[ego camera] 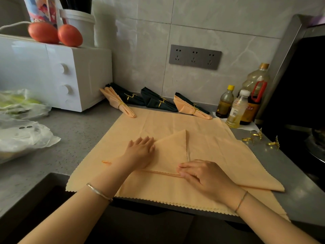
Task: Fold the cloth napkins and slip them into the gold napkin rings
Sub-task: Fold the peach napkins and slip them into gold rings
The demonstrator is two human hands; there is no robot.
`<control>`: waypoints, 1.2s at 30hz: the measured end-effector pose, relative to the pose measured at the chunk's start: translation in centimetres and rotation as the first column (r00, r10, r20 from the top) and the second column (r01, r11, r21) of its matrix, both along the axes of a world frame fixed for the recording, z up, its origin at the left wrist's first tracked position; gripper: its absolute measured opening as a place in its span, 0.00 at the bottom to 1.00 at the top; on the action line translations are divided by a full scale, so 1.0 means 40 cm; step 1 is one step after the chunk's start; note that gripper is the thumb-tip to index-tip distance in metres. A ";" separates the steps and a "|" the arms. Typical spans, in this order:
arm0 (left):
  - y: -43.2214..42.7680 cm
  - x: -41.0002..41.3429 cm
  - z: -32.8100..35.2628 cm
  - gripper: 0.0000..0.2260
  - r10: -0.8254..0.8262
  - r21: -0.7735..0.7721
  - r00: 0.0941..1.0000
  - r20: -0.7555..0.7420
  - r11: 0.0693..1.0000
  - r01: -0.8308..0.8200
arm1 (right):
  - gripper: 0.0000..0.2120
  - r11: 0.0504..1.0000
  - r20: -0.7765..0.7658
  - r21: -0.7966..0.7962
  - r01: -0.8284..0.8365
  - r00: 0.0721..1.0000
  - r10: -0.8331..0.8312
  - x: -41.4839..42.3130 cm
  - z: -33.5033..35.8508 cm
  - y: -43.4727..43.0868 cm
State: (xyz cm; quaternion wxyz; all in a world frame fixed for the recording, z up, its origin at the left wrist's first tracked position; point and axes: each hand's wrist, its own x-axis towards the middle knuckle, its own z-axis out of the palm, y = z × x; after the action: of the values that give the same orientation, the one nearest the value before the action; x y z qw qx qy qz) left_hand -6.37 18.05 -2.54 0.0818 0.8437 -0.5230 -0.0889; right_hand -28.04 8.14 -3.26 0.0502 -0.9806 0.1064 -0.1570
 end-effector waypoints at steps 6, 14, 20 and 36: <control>-0.018 0.009 -0.028 0.23 0.013 -0.009 0.997 0.078 1.000 -0.013 | 0.30 0.989 -0.023 0.129 0.078 0.997 -0.076 0.045 0.033 -0.023; -0.024 0.010 -0.038 0.24 0.004 -0.003 0.997 0.082 1.000 -0.003 | 0.22 0.985 -0.170 0.132 0.110 0.982 -0.087 0.287 0.053 -0.057; -0.020 0.012 -0.046 0.24 0.004 -0.003 0.996 0.089 1.000 -0.004 | 0.24 0.977 -0.336 0.147 0.157 0.936 -0.100 0.304 -0.019 -0.090; -0.025 0.028 -0.032 0.24 -0.040 0.038 0.998 0.052 0.999 0.038 | 0.24 0.812 -0.295 0.433 0.392 0.912 -0.283 0.251 0.042 -0.306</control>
State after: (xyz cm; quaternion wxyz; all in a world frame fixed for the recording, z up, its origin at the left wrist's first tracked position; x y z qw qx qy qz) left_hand -5.27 17.04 -3.81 0.0506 0.8368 -0.5396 -0.0776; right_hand -18.01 -4.10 -1.56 0.2526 -0.9127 0.3203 -0.0240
